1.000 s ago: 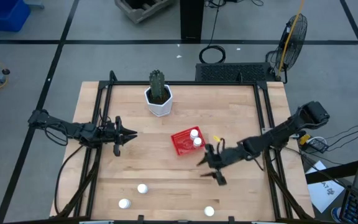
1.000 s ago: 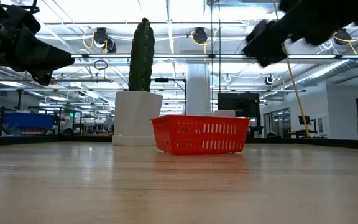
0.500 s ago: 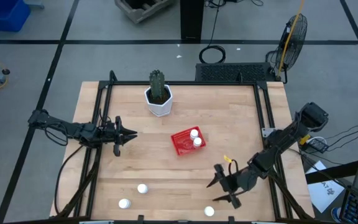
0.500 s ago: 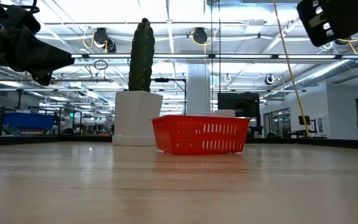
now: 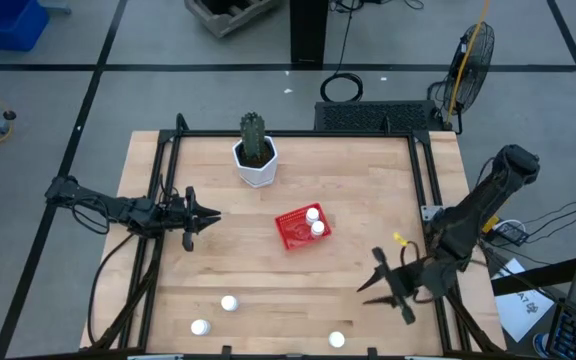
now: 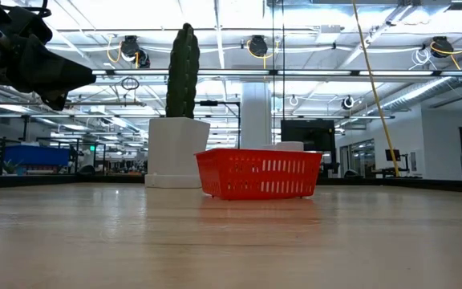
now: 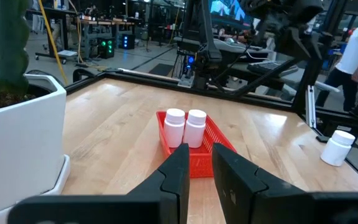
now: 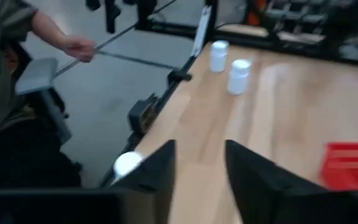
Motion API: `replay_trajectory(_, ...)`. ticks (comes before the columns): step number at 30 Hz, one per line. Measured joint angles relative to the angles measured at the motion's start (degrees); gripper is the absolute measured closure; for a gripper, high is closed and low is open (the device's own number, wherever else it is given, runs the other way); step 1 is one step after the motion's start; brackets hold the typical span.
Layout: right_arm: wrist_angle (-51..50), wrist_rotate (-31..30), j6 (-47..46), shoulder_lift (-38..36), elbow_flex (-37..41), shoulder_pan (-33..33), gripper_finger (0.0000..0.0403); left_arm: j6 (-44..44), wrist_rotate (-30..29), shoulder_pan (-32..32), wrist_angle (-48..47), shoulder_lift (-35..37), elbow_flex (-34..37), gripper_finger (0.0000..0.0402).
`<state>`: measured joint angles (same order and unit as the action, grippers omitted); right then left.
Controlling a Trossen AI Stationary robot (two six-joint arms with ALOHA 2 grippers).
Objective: Pick and place pill bottles into a basket
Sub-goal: Put the white medicine bottle into the red bin
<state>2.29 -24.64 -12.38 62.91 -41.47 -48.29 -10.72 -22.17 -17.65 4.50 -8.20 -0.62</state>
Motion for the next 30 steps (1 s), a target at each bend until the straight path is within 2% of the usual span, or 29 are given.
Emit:
replay_trajectory(3, -2.7, -1.2, 1.0, -3.3, 0.0, 0.5, 0.037, 0.0, 0.0, 0.0, 0.0, 0.0, 0.0, 0.0327)
replay_trajectory(5, -2.5, -1.1, 1.9, -5.2, 0.6, 0.7, 0.0391, 0.0, 0.0, 0.0, 0.0, 0.0, 0.0, 0.0327)
replay_trajectory(8, -2.3, -2.1, 1.9, -9.6, 3.2, 0.7, 0.039, 0.0, 0.0, 0.0, 0.0, 0.0, 0.0, 0.0327)
replay_trajectory(12, -0.8, -4.2, 1.2, -20.1, 11.6, 0.8, 0.04, 0.0, 0.0, 0.0, 0.3, 0.0, 0.0, 0.0327)
replay_trajectory(16, 4.5, -2.9, 3.2, -32.4, 20.7, 2.2, 0.0402, 0.0, 0.0, 0.0, 1.9, 0.0, 0.0, 0.0327)
replay_trajectory(20, 4.7, -0.4, 6.9, -44.6, 27.1, 4.1, 0.0402, -0.3, -0.6, 0.0, 4.1, 0.0, 0.0, 0.0327)
replay_trajectory(25, 2.2, 6.4, 8.5, -56.8, 31.1, 6.6, 0.0402, -1.9, -0.1, 0.0, 8.7, -0.1, 0.0, 0.0327)
replay_trajectory(28, -3.6, 6.8, 7.4, -62.3, 31.4, 7.6, 0.0402, -3.7, 3.0, 0.0, 9.2, -0.1, 0.0, 0.0327)
replay_trajectory(30, -5.6, 6.6, 6.3, -62.7, 31.4, 8.3, 0.0403, -5.7, 4.9, 0.0, 9.3, -0.1, 0.0, 0.0327)
